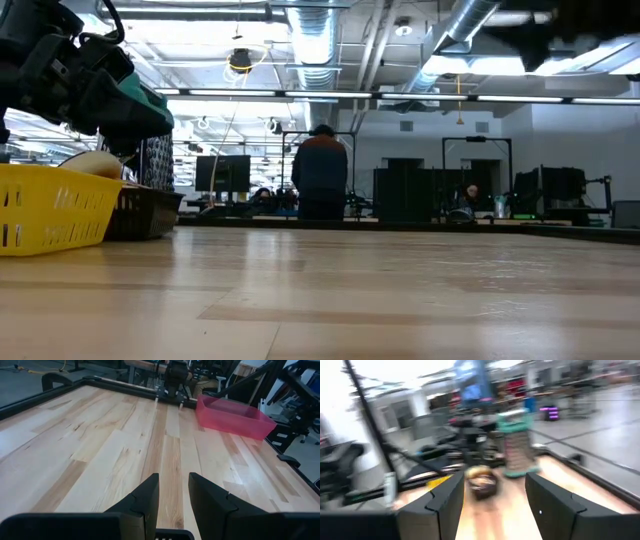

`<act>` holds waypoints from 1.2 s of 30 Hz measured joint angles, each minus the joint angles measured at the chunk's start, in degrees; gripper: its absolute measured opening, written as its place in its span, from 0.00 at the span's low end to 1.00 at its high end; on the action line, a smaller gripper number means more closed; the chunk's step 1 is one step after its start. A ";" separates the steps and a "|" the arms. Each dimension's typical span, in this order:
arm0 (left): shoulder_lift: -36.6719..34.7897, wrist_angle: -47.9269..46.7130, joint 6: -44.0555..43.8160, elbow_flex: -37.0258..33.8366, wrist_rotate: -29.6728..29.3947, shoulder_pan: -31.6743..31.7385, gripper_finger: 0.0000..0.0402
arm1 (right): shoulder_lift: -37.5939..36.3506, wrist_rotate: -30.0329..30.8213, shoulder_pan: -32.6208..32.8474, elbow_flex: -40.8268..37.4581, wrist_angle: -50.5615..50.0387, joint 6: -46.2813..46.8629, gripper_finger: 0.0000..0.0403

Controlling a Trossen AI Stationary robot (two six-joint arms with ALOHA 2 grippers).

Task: Pick & Place Food Item
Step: Return to Home Position

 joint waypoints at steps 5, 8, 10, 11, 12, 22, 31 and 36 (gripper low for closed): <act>-0.04 0.00 0.00 0.00 0.00 0.00 0.25 | -11.54 2.63 -1.22 -7.41 0.30 -0.54 0.50; -0.04 0.00 0.00 0.00 0.00 0.00 0.25 | -16.96 2.72 -1.58 -10.87 -0.18 -2.41 0.50; -0.04 0.01 0.00 0.00 0.00 0.00 0.25 | -19.85 2.73 -1.62 -12.72 0.18 -2.47 0.50; -0.04 0.01 0.00 0.00 0.00 0.01 0.25 | -19.93 2.75 -1.65 -13.58 0.65 -2.50 0.50; -0.04 0.02 0.00 0.00 0.00 0.01 0.25 | -19.90 2.75 -1.65 -14.51 0.76 -2.78 0.50; 0.02 0.08 0.00 0.00 0.00 0.02 0.25 | -19.93 2.69 -2.35 -18.74 -0.29 -4.50 0.50; 0.07 0.15 0.00 0.00 0.00 0.02 0.25 | -17.93 2.67 -2.35 -18.76 -0.34 -4.42 0.50; 0.07 0.15 0.00 0.00 0.00 0.02 0.25 | -17.80 2.67 -2.35 -18.76 -0.35 -4.42 0.50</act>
